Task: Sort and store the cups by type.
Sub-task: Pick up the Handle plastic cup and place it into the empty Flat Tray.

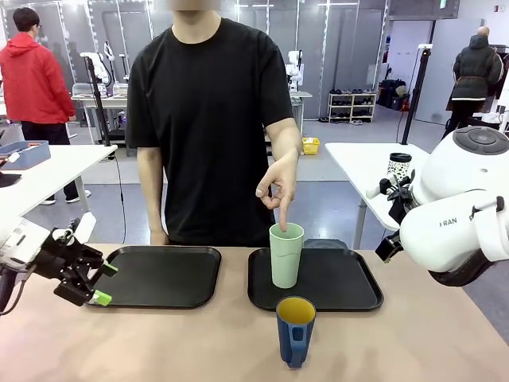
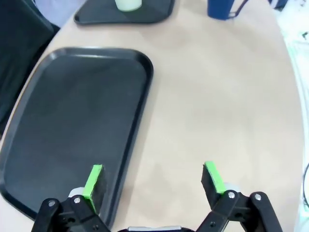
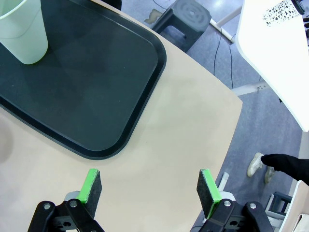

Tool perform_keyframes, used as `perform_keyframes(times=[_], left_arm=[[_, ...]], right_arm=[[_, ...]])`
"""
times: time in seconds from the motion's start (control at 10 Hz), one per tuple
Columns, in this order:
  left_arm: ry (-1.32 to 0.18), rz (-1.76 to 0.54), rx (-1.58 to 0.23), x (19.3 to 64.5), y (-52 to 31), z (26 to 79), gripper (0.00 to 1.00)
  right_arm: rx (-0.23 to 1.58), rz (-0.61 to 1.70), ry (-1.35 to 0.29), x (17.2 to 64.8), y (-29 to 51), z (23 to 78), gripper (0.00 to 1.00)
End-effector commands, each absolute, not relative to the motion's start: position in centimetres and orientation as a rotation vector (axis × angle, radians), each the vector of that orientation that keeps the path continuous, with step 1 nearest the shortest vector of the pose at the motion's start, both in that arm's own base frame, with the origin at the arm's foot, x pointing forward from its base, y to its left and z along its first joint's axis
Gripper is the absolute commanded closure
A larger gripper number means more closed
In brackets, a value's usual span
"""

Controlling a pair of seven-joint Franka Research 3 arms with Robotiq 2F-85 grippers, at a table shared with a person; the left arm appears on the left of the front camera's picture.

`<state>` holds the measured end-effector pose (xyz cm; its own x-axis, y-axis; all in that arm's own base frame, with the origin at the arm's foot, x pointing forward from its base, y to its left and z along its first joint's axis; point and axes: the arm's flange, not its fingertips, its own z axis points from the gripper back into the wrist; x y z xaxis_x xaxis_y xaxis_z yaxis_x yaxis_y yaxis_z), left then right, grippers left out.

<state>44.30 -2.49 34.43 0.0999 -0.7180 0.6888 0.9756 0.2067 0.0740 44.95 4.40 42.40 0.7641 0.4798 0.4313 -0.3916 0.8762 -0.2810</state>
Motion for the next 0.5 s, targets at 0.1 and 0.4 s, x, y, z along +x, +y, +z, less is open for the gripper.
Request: perform_keyframes(times=[0.1,0.4], left_arm=[[-0.561,-1.289,-0.461,43.74,-1.82,35.63,0.0],[-0.61,-1.301,-0.45,43.95,-2.04,34.72,0.0]], right_arm=[[-0.18,0.478,-0.52,45.02,4.38,42.34,0.0],[-0.18,0.478,-0.52,45.02,4.38,42.34,0.0]])
